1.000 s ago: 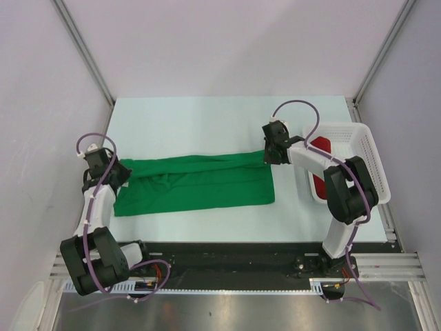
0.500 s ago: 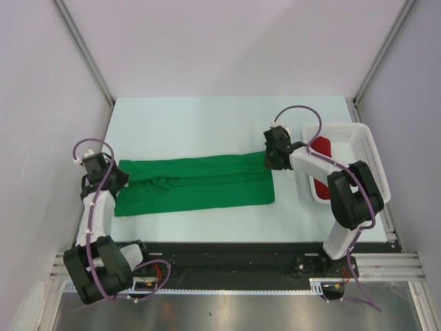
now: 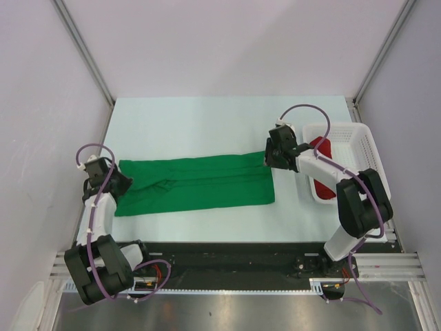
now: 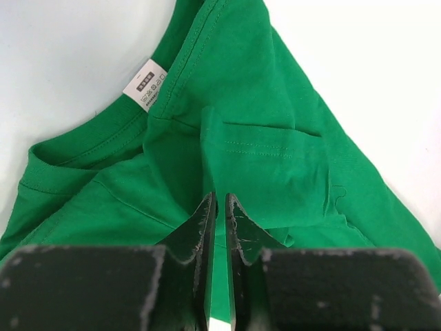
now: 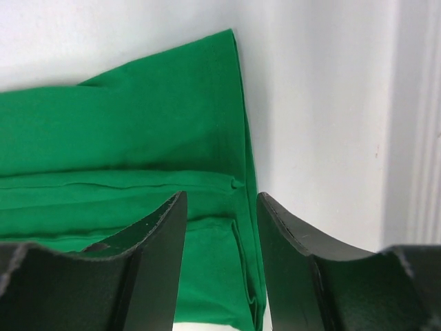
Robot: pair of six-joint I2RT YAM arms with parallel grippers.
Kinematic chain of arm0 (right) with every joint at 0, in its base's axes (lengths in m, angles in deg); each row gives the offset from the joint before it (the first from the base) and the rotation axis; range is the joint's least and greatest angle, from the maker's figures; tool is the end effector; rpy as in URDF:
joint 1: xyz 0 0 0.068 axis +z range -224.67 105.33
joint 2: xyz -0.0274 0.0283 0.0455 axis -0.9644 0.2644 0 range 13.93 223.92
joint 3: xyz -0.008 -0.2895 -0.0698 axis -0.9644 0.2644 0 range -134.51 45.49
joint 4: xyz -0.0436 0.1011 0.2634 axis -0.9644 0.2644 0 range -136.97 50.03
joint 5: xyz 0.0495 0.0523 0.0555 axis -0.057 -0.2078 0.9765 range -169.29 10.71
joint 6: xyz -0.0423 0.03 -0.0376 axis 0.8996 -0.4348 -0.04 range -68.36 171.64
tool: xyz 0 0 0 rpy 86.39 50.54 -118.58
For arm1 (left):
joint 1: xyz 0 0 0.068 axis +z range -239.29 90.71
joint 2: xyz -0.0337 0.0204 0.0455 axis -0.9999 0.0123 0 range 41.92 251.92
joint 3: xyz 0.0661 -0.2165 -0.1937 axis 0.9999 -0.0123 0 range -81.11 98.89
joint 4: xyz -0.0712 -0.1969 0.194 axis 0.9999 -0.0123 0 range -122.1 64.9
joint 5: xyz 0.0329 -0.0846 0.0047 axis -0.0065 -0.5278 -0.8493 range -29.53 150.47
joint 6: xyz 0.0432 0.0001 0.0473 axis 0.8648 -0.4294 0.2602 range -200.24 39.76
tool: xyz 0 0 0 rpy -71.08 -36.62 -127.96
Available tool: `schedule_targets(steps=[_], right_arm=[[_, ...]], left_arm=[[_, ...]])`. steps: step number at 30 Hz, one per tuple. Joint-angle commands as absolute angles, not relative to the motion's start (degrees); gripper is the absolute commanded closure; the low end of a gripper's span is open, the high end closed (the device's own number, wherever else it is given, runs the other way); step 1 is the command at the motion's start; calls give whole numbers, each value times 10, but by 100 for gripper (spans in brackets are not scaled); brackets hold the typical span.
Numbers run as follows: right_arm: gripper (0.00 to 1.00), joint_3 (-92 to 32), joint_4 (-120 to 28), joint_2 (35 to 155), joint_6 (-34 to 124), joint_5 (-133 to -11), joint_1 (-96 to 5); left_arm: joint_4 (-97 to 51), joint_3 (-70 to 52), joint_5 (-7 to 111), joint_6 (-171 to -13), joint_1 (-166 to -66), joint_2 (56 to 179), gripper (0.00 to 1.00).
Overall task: Roll the t-shirts
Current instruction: Fold the T-shirt at the center of the board.
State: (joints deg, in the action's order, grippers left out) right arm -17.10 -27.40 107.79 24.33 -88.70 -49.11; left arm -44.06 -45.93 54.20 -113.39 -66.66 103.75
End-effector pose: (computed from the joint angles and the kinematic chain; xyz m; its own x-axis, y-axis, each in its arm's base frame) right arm 0.3459 0.1563 0.2182 -0.7742 0.1314 -0.6192 0.0254 0.9839 0.1771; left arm 0.2217 0.0866 0.2133 -0.3815 -0.7479 -0.5432 -0.6219 0.6425 -0.4478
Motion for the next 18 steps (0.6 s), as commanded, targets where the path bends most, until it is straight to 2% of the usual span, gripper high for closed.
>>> schedule_targets(steps=[1,6,8,10,13,16,18], right_arm=[[51,-181,-297,1102,230,-890,-487],[52,-184,-304,1136,233,-898,-485],[61,-184,-301,1139,232,-903,-483],[77,-184,-298,1141,230,-904,-482],[95,-183,-290,1136,230,-909,-480],[100,-183,-280,1126,232,-920,-477],[100,-183,-271,1122,236,-925,-476]], left_arm=[[-425,-462,532,-1141,-661,1027,87],[-427,-461,535,-1137,-661,1029,87],[-430,-461,536,-1137,-661,1027,87],[-432,-461,540,-1139,-661,1028,88],[-436,-461,547,-1143,-659,1024,91],[-443,-459,549,-1143,-659,1020,100],[-448,-457,553,-1143,-660,1016,100]])
